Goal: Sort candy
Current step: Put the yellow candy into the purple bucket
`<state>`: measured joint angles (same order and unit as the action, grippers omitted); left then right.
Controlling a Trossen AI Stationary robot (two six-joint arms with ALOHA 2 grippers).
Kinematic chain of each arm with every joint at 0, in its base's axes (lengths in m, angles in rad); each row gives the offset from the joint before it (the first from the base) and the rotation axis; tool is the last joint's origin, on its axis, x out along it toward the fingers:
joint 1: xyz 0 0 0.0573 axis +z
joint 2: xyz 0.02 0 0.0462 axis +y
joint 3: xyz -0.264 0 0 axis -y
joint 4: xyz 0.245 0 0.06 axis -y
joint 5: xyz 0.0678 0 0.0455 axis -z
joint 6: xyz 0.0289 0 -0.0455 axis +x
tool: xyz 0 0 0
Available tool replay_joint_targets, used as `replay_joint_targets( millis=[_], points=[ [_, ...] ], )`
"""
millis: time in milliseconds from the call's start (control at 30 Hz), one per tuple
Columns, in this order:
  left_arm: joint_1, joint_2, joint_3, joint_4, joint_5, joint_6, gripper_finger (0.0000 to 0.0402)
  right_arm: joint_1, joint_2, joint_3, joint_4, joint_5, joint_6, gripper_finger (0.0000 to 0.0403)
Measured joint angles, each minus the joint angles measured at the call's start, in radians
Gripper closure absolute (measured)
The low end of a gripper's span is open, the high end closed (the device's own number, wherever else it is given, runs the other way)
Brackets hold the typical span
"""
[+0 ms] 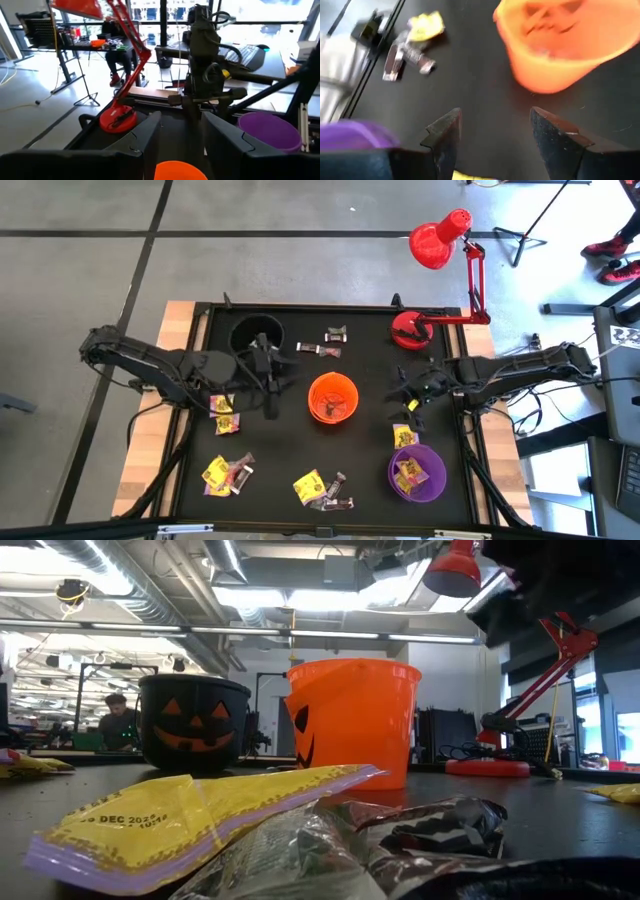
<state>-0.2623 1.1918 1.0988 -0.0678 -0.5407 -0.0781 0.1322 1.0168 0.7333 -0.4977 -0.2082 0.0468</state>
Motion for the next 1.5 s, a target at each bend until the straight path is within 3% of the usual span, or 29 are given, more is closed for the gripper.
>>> replay_joint_targets(
  millis=[267, 667, 1133, 1500],
  points=[
    [-0.003, 0.084, 0.0, 0.088, -0.001, 0.06, 0.0269, 0.094, 0.0, -0.113, 0.0, 0.112, 0.046, 0.0171],
    [-0.002, 0.167, 0.0, 0.116, 0.002, 0.065, 0.0269, 0.099, 0.0, -0.25, 0.0, 0.047, 0.158, 0.0171],
    [-0.002, 0.169, 0.0, 0.105, 0.003, 0.089, 0.0269, 0.1, 0.003, -0.27, 0.056, 0.058, 0.264, 0.0171],
    [-0.002, 0.169, 0.0, 0.09, 0.005, 0.092, 0.0269, 0.171, 0.147, -0.265, 0.116, 0.048, 0.367, 0.0171]
  ],
)
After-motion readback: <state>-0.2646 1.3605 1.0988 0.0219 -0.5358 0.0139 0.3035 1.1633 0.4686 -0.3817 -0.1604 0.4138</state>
